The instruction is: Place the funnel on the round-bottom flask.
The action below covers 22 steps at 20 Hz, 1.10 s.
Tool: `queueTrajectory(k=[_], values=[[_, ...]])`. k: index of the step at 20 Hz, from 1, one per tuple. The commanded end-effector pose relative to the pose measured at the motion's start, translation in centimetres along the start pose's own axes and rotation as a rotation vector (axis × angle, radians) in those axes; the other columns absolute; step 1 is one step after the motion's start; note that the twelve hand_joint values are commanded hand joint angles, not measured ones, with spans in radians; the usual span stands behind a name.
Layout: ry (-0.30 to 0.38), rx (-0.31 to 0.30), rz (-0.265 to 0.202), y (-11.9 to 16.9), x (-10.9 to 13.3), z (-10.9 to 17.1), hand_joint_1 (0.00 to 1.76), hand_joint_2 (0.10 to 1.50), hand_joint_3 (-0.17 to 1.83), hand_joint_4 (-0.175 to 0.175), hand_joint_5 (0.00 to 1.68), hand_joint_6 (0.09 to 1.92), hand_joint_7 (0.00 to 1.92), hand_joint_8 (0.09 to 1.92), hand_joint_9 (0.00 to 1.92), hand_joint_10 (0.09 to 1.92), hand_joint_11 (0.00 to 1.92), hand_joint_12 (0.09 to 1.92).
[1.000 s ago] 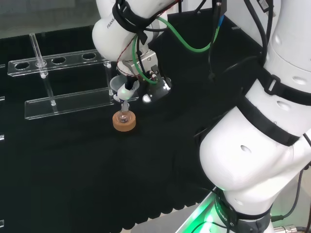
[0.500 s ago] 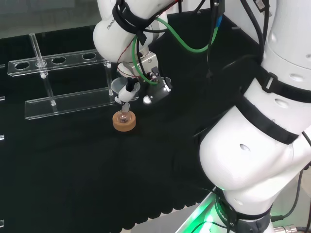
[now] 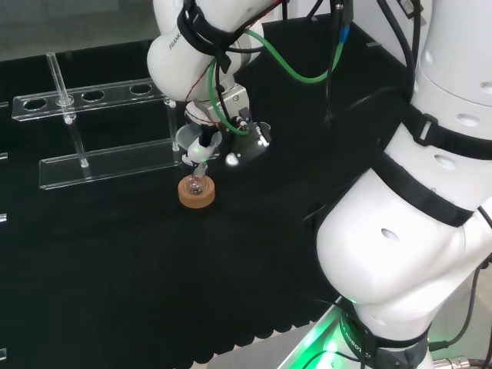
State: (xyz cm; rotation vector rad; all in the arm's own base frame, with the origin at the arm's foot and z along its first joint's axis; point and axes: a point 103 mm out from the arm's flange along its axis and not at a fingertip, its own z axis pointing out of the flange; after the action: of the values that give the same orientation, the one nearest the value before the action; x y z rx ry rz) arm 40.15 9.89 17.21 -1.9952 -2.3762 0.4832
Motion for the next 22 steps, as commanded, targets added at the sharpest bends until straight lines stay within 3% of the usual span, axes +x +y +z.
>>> queueTrajectory(k=[1,22], values=[[-0.022,0.01,0.001,0.3,0.9,-0.1,0.67,0.8,0.51,-0.087,0.59,0.77,0.57,0.89,0.83,0.69,0.61,1.25],[-0.037,0.01,-0.016,0.1,1.9,-0.2,0.66,0.79,0.51,-0.087,0.56,0.76,0.55,0.89,0.8,0.69,0.57,1.26]])
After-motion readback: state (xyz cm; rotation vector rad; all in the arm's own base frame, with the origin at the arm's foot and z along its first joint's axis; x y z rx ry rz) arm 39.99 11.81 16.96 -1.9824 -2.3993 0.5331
